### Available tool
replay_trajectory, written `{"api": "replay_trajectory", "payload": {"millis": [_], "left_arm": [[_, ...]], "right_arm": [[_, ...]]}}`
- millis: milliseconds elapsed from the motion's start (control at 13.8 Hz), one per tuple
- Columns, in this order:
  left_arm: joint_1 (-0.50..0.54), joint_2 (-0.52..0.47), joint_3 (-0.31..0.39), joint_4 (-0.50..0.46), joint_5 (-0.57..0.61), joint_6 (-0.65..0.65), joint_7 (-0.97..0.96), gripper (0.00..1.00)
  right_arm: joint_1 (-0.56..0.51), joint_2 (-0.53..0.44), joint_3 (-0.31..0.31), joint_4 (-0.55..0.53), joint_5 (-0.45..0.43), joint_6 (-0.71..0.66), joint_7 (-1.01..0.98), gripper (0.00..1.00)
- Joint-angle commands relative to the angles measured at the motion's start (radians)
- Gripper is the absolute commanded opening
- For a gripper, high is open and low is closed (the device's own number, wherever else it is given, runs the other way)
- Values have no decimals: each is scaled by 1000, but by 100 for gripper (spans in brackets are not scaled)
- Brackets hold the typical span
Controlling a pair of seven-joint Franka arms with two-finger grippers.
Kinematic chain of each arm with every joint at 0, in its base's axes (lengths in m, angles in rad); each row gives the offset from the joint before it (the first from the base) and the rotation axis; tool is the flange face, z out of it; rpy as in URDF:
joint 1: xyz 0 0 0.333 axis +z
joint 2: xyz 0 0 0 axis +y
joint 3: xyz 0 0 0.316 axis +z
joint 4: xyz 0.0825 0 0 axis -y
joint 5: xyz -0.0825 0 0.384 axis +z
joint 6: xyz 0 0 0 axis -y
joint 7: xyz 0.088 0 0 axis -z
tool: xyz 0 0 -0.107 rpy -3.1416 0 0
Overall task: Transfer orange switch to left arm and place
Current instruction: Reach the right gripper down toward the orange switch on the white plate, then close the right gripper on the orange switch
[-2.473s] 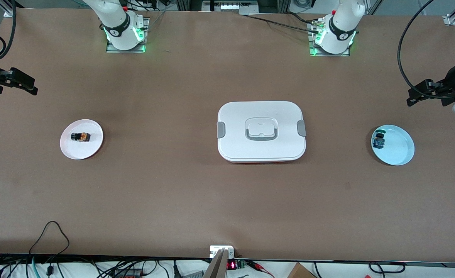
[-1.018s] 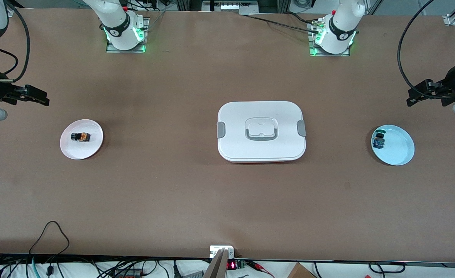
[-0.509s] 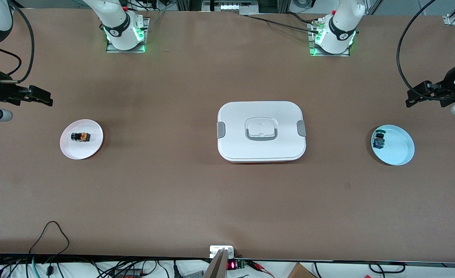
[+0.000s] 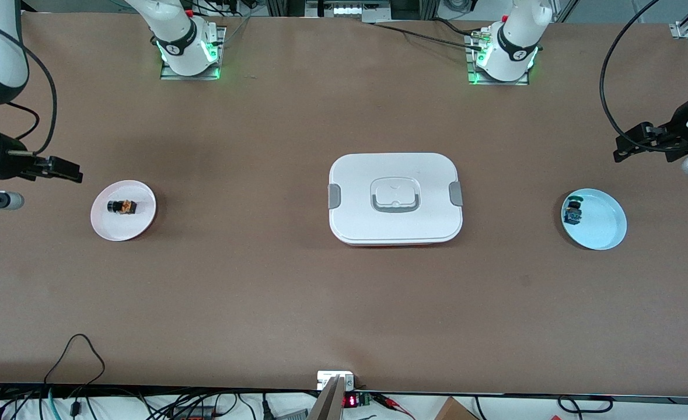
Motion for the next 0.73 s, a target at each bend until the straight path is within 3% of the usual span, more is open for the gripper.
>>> {"api": "replay_trajectory", "payload": {"millis": [0,655], "left_arm": [[4,11,-2,28,12,-20,12,100],[4,13,-2,28,12,-20,12,100]], "right_arm": [[-14,42,4,7,-3,40,12,100],[-74,42,4,-321,-7,439,-5,100]]}}
